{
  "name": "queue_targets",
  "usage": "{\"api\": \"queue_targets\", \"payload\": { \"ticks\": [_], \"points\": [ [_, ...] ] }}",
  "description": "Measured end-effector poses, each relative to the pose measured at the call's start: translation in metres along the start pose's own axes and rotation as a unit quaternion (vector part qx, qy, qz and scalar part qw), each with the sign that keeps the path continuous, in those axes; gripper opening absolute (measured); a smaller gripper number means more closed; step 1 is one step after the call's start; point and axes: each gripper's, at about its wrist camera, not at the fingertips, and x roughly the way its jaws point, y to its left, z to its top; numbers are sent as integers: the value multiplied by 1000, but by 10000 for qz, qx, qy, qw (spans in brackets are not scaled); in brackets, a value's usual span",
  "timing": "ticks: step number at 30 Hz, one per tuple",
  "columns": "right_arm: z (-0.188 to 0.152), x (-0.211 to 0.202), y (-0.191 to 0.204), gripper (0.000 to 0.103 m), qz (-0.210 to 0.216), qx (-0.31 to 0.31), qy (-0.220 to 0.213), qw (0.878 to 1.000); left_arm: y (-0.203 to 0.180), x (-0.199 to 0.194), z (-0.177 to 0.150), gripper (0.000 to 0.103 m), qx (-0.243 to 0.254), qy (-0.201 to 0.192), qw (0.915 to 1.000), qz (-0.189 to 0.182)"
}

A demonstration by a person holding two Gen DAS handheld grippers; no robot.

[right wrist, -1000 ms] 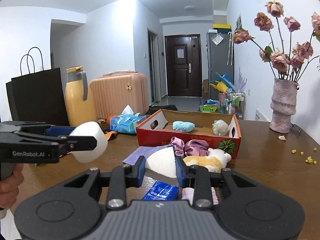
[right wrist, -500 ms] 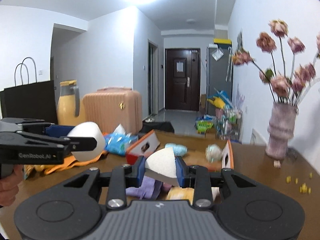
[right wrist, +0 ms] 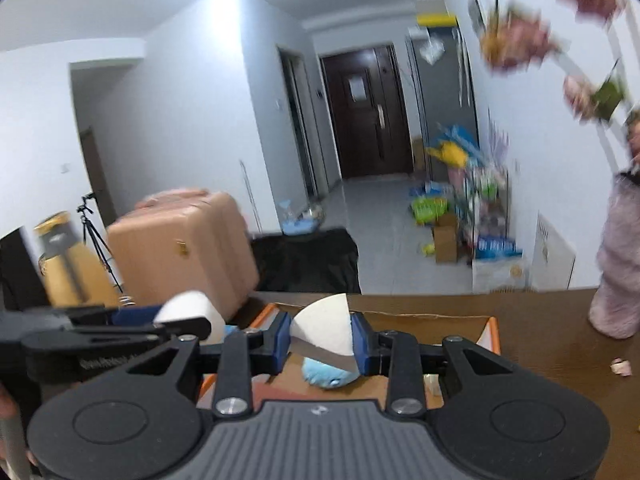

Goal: Organize soft objects
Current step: 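Carry the foam pieces into the cardboard box and open both tools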

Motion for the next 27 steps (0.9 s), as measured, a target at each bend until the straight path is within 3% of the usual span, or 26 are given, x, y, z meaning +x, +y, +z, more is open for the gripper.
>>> {"api": "queue_targets", "payload": {
  "ticks": [6, 9, 13, 15, 16, 20, 27],
  "points": [
    [8, 109, -41, 32, -287, 545, 666, 9959, 16, 106, -4, 57, -170, 766, 9950, 612],
    [0, 154, -53, 32, -392, 765, 1006, 9912, 15, 134, -10, 58, -39, 916, 9930, 740],
    [-12, 198, -61, 36, -721, 788, 1387, 9846, 14, 151, -17, 66, 34, 1088, 9908, 810],
    [-18, 209, -62, 37, -631, 838, 1508, 9830, 14, 153, -21, 74, 81, 1110, 9911, 733],
    [-20, 212, -62, 44, -611, 848, 1520, 9828, 13, 152, -22, 78, 126, 1110, 9915, 671],
    [-22, 210, -56, 50, -672, 759, 1497, 9835, 8, 141, -19, 84, 169, 983, 9925, 702],
    [-3, 161, -56, 51, -779, 712, 1215, 9870, 3, 93, -1, 93, 259, 626, 9947, 777]
  ]
}}
